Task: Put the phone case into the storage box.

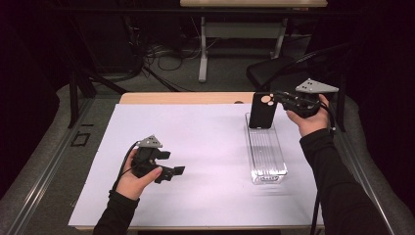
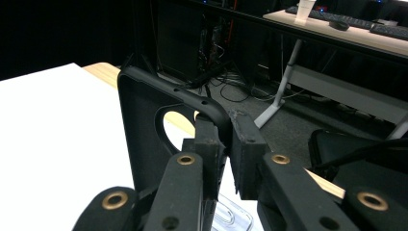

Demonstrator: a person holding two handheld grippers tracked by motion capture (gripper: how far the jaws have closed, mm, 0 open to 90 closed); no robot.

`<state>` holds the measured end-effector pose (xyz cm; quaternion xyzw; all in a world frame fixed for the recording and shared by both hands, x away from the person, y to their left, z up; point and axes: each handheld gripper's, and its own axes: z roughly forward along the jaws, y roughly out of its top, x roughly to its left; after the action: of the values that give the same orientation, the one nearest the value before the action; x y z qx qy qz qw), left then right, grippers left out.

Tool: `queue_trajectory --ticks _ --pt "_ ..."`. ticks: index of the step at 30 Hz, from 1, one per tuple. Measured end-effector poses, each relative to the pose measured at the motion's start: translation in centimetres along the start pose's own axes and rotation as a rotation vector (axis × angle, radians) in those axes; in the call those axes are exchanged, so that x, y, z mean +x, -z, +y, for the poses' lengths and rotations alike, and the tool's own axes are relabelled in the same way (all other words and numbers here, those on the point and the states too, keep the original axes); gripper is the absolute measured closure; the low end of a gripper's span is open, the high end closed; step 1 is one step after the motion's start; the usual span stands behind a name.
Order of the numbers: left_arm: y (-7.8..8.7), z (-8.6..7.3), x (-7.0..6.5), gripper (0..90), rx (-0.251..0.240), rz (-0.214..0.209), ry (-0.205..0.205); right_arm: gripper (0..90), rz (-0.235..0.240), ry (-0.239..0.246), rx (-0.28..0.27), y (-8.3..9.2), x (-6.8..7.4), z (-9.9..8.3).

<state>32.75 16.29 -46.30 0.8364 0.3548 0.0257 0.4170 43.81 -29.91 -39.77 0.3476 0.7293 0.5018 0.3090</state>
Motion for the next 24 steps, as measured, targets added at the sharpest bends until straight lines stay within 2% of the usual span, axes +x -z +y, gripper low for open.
queue_trajectory --ticks 8,24 --pt "-0.1 -0.1 0.1 16.4 0.009 0.000 -0.004 83.0 -0.007 0.011 0.000 -0.8 -0.5 -0.6" --pt "-0.2 -0.4 0.7 16.3 0.005 0.005 0.013 83.0 -0.030 0.034 0.001 -3.2 -1.1 -2.4"
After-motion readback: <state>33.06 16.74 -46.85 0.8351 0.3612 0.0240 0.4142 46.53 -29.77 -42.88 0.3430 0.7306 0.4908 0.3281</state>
